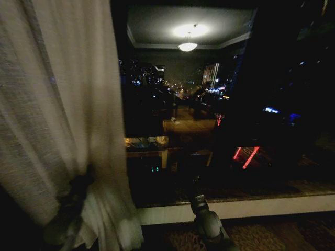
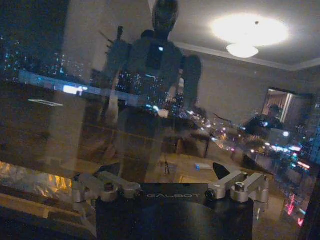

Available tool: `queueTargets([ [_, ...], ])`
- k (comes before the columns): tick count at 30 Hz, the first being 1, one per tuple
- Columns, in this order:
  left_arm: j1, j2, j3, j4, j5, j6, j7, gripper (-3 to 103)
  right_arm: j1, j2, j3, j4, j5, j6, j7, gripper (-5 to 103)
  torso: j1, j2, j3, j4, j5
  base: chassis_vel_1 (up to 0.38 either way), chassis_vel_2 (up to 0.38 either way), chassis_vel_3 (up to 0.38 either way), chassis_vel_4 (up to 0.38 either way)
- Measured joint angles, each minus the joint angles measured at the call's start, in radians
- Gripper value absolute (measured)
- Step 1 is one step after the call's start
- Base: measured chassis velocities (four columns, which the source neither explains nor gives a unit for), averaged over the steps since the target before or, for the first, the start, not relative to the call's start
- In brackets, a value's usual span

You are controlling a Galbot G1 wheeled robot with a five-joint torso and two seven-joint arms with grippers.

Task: Open the curtains by pulling them apart, changing their state from closed to fully open.

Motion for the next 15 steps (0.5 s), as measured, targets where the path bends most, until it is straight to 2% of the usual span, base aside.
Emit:
queueTargets([
  [2,-0.009,0.024,-0.102,0.061,-0.011,-0.010,-0.028,1,-0.002,-0.003,-0.004,-0.003,0.009,0.008,0.000,100,0.000,0.000,0.000,-0.0001,-0.0001,0.000,0.000,0.000,0.000],
  [6,-0.007,0.044,-0.197,0.117,-0.006,-0.017,-0.065,1,-0.002,-0.006,-0.006,-0.008,0.015,0.015,-0.001,100,0.000,0.000,0.000,0.0002,-0.0003,0.000,0.000,0.000,0.000],
  [7,-0.002,0.055,-0.244,0.146,0.007,-0.018,-0.099,1,-0.001,-0.007,-0.008,-0.012,0.016,0.018,-0.001,100,0.000,0.000,0.000,0.0005,-0.0004,0.000,0.000,0.000,0.000],
  [8,-0.002,0.055,-0.244,0.146,0.007,-0.018,-0.099,1,-0.001,-0.007,-0.008,-0.012,0.016,0.018,-0.001,100,0.000,0.000,0.000,0.0005,-0.0004,0.000,0.000,0.000,0.000],
  [11,0.001,0.074,-0.320,0.198,0.053,-0.018,-0.188,1,-0.001,-0.012,-0.016,-0.020,0.018,0.031,-0.002,100,0.000,0.000,0.000,0.0006,-0.0006,0.000,0.000,0.000,0.000],
  [15,0.024,0.074,-0.331,0.172,0.074,-0.006,-0.210,1,-0.007,-0.016,-0.018,-0.021,0.020,0.038,-0.003,100,0.000,0.000,0.000,0.0003,-0.0005,0.000,0.000,0.000,0.000],
])
